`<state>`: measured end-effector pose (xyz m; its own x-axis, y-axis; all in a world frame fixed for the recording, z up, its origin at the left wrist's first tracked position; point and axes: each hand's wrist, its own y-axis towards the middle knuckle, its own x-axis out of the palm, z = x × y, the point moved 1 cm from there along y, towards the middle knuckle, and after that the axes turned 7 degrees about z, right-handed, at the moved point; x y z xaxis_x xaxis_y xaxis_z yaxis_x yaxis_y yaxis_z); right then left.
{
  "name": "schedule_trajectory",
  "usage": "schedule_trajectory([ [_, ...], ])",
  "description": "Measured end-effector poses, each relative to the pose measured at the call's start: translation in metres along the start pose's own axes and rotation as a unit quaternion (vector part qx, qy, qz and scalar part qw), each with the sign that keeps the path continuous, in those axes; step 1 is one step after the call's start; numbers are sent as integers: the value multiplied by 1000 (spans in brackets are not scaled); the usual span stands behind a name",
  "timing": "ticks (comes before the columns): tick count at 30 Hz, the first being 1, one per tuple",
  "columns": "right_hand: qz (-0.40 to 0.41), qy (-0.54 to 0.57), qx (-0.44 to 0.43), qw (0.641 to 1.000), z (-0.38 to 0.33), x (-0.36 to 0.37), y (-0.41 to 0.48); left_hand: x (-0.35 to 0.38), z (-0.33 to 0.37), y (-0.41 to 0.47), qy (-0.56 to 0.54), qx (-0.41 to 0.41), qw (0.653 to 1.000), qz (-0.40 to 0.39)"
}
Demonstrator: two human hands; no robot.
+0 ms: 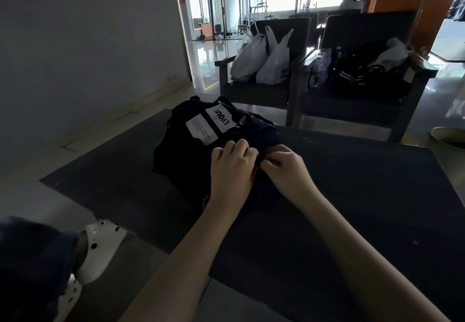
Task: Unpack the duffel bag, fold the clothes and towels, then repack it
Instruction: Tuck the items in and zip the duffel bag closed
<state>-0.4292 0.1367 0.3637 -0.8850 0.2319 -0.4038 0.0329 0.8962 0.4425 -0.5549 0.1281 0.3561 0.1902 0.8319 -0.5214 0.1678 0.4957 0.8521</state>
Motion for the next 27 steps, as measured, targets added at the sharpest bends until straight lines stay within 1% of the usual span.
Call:
schedule_trajectory([
  [2, -8, -3, -12, 1000, 2, -3, 1, 1, 2, 0, -2, -4, 1000, -1],
  [6, -18, 45, 6, 999, 6, -7, 1, 1, 1, 2, -41, -42, 998, 3],
  [7, -10, 28, -3, 1000, 9, -7, 2, 1, 2, 3, -51, -53, 997, 1],
  [9, 0, -44, -40, 998, 16, -4, 2, 0, 4, 4, -62, -76, 995, -2],
  [12, 17, -120, -78, 989, 23, 7, 1, -1, 8, 2, -82, -104, 991, -6],
  [15, 67, -161, -98, 980, 23, 15, 2, -3, 10, 0, -91, -107, 990, -6],
  [19, 78, -194, -136, 968, 21, 14, 6, -6, 9, 0, -78, -108, 991, -11],
  [27, 82, -212, -100, 969, 25, 2, 8, -19, 5, 0, -46, -186, 981, -13],
])
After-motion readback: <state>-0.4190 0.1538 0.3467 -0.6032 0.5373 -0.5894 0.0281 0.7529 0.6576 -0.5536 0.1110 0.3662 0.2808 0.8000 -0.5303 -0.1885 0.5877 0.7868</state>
